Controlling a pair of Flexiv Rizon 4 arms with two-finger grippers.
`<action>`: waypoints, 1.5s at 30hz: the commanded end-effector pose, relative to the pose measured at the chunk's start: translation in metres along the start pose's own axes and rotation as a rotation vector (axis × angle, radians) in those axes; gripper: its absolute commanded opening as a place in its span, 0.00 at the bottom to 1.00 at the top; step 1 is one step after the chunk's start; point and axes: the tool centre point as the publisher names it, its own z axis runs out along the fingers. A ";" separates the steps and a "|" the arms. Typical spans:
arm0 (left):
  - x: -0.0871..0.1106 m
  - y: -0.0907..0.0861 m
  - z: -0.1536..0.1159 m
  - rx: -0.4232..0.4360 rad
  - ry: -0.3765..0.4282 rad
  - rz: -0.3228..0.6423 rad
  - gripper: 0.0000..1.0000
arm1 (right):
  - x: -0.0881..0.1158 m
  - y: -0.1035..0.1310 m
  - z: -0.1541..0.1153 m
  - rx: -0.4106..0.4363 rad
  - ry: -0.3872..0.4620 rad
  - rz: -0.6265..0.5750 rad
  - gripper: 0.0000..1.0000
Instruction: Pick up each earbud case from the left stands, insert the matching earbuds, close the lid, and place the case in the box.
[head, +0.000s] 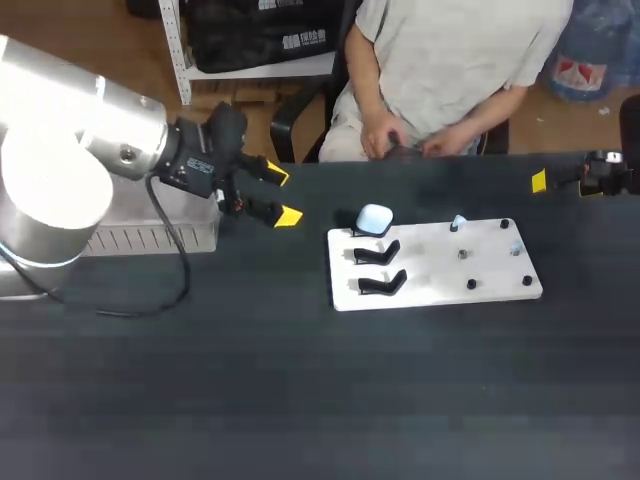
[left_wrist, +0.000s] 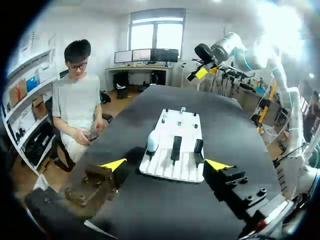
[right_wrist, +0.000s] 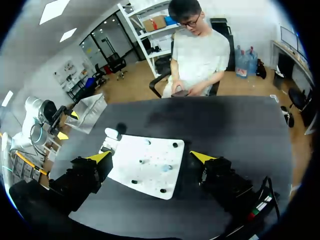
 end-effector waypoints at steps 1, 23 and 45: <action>0.000 0.010 0.028 0.046 -0.025 0.021 1.00 | 0.000 0.000 0.000 -0.002 0.000 -0.001 1.00; 0.011 0.020 0.093 0.197 -0.028 0.116 1.00 | 0.000 0.000 0.000 -0.002 0.000 -0.001 1.00; 0.014 0.030 0.124 0.198 -0.086 0.115 0.65 | 0.000 0.000 0.000 -0.002 0.000 -0.001 1.00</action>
